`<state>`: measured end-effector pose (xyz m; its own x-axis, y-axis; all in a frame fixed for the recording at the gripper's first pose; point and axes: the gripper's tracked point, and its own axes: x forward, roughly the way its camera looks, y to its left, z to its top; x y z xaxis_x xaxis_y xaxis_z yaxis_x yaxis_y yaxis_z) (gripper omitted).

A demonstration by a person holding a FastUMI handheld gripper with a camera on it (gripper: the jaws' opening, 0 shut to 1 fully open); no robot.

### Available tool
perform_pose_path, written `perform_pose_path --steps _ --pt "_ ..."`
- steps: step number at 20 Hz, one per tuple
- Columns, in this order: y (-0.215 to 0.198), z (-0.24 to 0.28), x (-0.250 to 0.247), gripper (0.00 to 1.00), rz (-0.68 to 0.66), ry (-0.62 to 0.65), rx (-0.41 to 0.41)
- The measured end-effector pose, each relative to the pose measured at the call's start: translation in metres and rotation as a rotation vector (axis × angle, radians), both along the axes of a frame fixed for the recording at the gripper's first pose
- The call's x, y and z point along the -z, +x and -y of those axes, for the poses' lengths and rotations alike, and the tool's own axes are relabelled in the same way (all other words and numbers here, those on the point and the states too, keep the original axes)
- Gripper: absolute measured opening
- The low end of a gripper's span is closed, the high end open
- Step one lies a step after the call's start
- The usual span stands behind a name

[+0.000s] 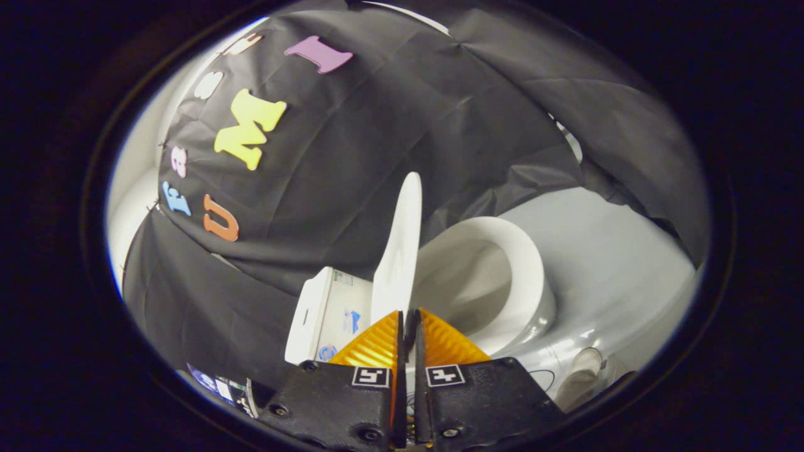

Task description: Open the toilet lid.

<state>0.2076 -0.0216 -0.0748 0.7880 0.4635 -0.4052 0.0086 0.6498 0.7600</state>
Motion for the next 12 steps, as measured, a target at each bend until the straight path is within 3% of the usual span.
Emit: perform_pose_path --steps 12 --pt "-0.008 -0.049 -0.056 0.10 0.077 -0.060 -0.063"
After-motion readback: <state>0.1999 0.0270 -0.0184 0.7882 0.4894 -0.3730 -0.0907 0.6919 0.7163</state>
